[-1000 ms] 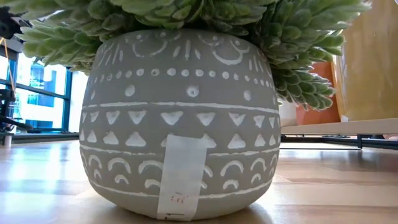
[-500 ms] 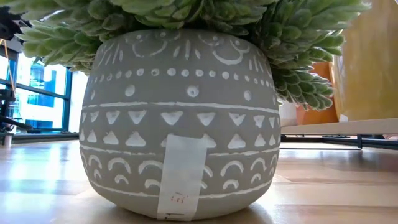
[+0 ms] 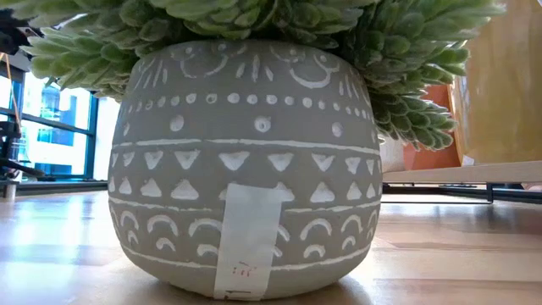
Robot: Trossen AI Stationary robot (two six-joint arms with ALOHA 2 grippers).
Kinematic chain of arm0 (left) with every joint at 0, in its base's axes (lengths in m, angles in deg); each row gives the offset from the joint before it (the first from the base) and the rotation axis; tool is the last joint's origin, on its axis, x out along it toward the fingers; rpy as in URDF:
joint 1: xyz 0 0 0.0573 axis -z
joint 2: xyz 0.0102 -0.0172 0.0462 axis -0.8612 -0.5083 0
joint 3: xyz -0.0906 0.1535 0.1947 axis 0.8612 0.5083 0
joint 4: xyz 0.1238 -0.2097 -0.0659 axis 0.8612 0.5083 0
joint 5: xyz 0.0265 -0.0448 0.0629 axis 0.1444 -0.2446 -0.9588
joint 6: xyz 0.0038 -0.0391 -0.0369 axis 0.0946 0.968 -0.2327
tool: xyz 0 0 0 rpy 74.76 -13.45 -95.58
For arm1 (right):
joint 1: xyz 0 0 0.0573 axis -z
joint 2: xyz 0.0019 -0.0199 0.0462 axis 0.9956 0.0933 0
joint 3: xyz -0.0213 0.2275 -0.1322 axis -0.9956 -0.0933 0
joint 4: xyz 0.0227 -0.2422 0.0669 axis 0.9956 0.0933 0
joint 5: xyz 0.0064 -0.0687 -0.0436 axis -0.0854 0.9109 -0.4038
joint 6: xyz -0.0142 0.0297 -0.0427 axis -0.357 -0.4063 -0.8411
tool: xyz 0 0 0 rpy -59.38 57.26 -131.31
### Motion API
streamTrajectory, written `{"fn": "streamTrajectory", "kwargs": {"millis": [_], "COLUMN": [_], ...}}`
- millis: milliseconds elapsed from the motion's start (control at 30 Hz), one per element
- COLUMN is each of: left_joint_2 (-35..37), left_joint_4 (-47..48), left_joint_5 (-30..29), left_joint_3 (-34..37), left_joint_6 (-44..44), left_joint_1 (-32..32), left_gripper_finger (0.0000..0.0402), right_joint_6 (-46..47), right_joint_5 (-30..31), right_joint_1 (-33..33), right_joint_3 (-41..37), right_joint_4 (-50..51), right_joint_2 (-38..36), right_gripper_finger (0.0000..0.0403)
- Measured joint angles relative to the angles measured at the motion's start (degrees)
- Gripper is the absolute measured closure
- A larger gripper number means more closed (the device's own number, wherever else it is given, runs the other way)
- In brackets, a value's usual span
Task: Place coffee mugs
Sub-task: Adjust the mugs on the shelf
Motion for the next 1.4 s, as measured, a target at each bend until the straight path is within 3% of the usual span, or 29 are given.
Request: {"fn": "streamTrajectory", "kwargs": {"millis": [233, 400, 567, 733, 1000, 1233, 1400], "left_joint_2": [0.0, 0.01, 0.0, -0.01, -0.01, -0.01, -0.01], "left_joint_4": [-0.02, -0.02, 0.0, 0.42, 0.5, 0.68, 0.66], "left_joint_5": [-0.01, -0.01, -0.01, -0.41, -0.45, -0.65, -0.65], "left_joint_3": [0.0, 0.0, 0.0, 0.01, 0.02, 0.04, 0.03], "left_joint_6": [0.02, 0.82, 1.42, 1.46, 1.51, 1.49, 1.53], "left_joint_1": [0.0, 0.0, 0.0, -0.02, 0.0, -0.01, 0.0], "left_gripper_finger": [0.0204, 0.0204, 0.0204, 0.0204, 0.0204, 0.0204, 0.0204], "right_joint_6": [-8.11, -22.93, -35.33, -37.46, -31.1, -26.78, -23.02], "right_joint_5": [14.51, 16.68, 12.68, 10.0, -4.01, -3.91, -4.02], "right_joint_1": [-0.11, -0.87, -2.66, -4.61, -8.86, -11.54, -13.45], "right_joint_3": [2.46, 6.05, 6.23, 6.16, 6.03, 9.19, 14.01], "right_joint_4": [-4.9, -13.59, -29.13, -36.9, -40.94, -39.91, -32.81], "right_joint_2": [-0.05, -0.09, 0.34, 3.59, 9.72, 9.7, 9.71], "right_gripper_finger": [0.0403, 0.0403, 0.0403, 0.0403, 0.0403, 0.0403, 0.0403]}}
